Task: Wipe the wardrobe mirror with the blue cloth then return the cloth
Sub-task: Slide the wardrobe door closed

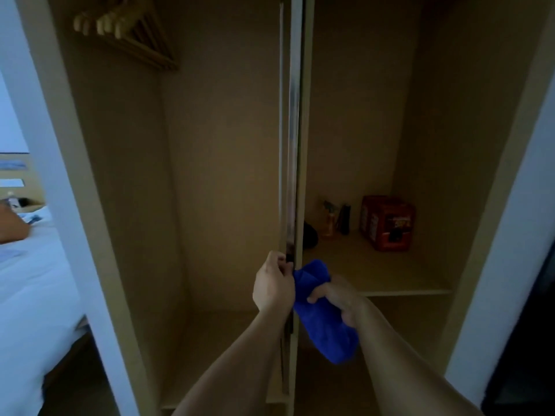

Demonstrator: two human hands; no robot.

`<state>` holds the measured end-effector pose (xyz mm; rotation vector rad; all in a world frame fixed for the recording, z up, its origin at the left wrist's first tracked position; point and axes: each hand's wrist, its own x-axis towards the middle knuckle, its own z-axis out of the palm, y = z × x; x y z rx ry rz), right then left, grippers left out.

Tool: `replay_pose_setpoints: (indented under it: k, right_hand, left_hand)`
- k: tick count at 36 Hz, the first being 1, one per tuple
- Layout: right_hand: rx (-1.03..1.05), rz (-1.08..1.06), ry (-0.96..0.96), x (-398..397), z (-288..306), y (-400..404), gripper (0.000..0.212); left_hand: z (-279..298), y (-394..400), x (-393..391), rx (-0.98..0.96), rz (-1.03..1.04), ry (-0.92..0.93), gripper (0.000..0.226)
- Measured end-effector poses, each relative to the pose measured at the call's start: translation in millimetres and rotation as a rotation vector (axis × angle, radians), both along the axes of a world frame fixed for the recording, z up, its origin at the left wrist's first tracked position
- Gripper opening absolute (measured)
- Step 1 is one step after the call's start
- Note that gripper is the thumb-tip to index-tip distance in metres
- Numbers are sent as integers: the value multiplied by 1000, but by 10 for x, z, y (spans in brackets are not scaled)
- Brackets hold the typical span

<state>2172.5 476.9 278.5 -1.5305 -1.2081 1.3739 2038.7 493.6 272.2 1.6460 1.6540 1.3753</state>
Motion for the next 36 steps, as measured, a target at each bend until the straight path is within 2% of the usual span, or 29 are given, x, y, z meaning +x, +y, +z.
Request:
replay_pose_setpoints:
  k: [9,15,22,25,28,33,36]
  right_hand:
    - [121,-28,-21,-142,-72,106,50]
    - [191,0,-130,-231,-79,246,29]
    - [206,9,-220,-267,-120,456,23]
    - [192,28,-268,-263,-115,550,30]
    - [191,46,-348,-257,-87,640,37]
    - [236,22,-354,-251,-135,803,24]
    - [256,-4,-356,-278,-179,901,24]
  left_hand:
    - [71,160,-62,-65,77,87,15]
    - [124,254,-96,-82,44,153,18]
    - [152,365,-108,-118,45,224,14]
    - [211,431,-110,-149,34,237,14]
    - [240,519,-93,-180,31,228,13]
    - [243,677,-32,-222,64,105,18]
    - [256,750,-18,-241,69,13,21]
